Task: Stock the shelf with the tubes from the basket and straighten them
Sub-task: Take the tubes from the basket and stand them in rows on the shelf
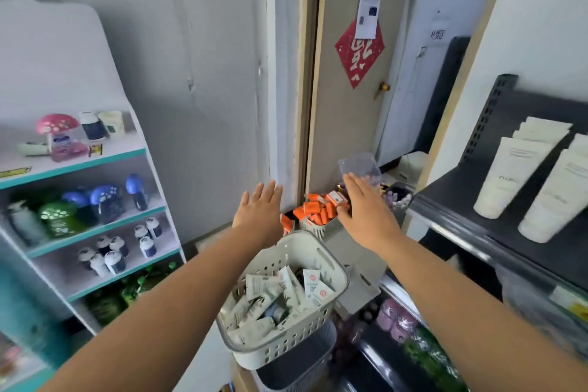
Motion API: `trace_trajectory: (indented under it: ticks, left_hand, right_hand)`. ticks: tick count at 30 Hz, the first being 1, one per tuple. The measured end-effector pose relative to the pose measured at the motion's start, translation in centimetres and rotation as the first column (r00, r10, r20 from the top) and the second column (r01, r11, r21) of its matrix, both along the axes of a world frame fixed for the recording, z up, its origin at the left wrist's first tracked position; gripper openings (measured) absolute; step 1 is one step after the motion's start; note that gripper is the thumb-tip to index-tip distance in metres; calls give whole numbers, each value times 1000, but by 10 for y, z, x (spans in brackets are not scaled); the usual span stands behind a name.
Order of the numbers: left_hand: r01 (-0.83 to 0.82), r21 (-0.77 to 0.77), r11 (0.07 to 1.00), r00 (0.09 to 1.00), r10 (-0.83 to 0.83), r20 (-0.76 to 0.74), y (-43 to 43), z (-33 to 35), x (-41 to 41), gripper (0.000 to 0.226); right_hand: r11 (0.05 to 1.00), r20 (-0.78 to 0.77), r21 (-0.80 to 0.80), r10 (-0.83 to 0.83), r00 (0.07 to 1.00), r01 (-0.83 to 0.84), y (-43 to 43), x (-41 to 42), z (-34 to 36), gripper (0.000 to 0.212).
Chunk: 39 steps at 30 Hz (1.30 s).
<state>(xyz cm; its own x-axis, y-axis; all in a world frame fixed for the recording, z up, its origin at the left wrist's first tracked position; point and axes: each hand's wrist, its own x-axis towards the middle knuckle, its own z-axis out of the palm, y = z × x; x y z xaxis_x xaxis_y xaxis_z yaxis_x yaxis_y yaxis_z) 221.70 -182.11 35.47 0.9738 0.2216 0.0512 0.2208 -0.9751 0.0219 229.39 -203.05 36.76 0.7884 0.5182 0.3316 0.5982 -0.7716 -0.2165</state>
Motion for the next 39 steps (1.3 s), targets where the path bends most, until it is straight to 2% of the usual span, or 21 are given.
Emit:
trace_trajectory:
  ticks: [8, 18, 26, 30, 32, 35, 39]
  left_hand:
    - [-32, -126, 991, 996, 21, -89, 48, -61, -1, 80]
    - [-100, -208, 973, 948, 30, -316, 80, -147, 15, 78]
    - [-179, -278, 944, 898, 41, -438, 76, -204, 49, 77]
    - [-239, -337, 911, 871, 48, -489, 68, -232, 70, 77]
    - [-271, -375, 887, 872, 61, -486, 63, -241, 84, 73]
    - [-314, -382, 869, 882, 118, -456, 60, -253, 106, 66]
    - [-333, -358, 872, 881, 153, -448, 55, -275, 131, 66]
  right_hand:
    - [997, -112, -80, -1, 994, -8, 34, 10, -60, 72]
    - [971, -330, -224, 7, 944, -86, 62, 49, -148, 66]
    - [945, -516, -293, -29, 856, -145, 69, 91, -213, 67]
    - [916, -624, -324, -19, 781, -237, 71, 106, -244, 63]
    - [890, -573, -364, 17, 820, -273, 73, 116, -255, 55]
    - [831, -349, -460, 154, 924, -312, 82, 124, -267, 42]
    - [734, -321, -551, 252, 913, -396, 93, 124, -292, 55]
